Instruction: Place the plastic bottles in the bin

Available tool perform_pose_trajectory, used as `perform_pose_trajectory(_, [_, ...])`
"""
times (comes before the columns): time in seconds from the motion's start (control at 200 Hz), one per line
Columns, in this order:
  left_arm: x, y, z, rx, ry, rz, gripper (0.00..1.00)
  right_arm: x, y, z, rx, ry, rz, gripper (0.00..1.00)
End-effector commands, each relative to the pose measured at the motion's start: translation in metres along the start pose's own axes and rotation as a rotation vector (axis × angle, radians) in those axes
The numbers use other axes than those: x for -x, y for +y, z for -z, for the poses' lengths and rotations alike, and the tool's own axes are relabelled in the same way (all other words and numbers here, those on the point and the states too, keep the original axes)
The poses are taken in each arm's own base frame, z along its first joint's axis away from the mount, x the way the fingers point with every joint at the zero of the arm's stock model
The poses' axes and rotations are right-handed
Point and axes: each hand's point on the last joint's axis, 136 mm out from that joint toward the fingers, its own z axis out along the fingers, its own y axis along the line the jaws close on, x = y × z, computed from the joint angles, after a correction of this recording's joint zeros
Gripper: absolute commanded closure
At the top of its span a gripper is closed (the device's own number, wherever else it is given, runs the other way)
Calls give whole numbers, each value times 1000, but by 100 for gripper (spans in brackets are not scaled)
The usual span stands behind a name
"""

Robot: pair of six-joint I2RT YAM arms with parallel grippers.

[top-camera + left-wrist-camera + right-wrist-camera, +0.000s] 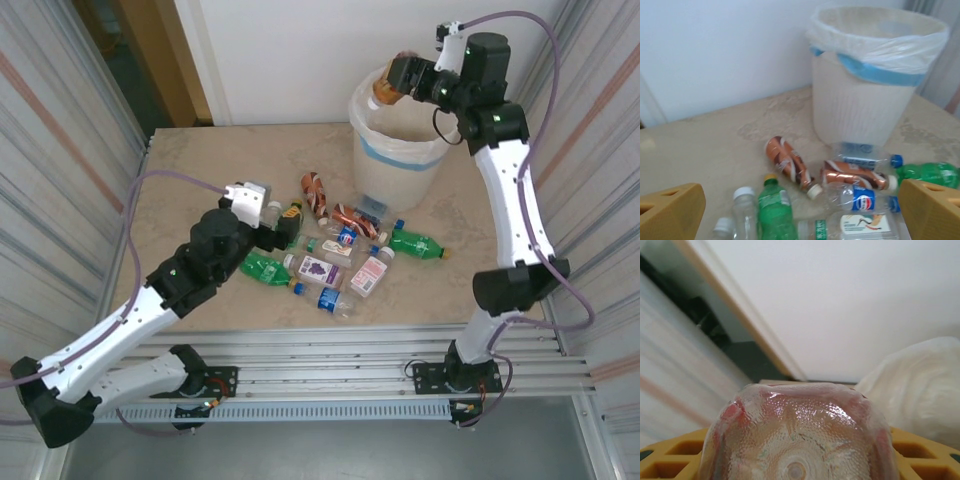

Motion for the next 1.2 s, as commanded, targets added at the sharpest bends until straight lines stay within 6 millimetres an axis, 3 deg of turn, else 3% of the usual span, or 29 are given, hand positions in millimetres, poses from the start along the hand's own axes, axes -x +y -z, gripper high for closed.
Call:
perform_pose_trajectory(0.0, [-17, 28, 3, 93, 67, 48, 1, -5, -41, -22, -156, 36, 60, 65])
perform_pose_trajectory(0.286, [-62, 78, 2, 210, 241, 158, 1, -31, -94, -58, -278, 126, 84, 62])
perform_pose_trajectory(0.401, [-76, 88, 4, 241, 272, 177, 1, -50, -108, -71, -286, 180, 73, 61])
perform_pose_trajectory(0.581, [-88, 99, 6, 261, 309, 188, 1, -73, -122, -84, -301, 243, 68, 52])
perform_pose_trajectory(0.932, [-125, 116, -9, 220, 436, 243, 1, -82, -123, -80, -338, 281, 100, 26])
perform_pose_trajectory(1.197, [-154, 116, -24, 183, 600, 199, 2, -63, -105, -66, -336, 231, 120, 15])
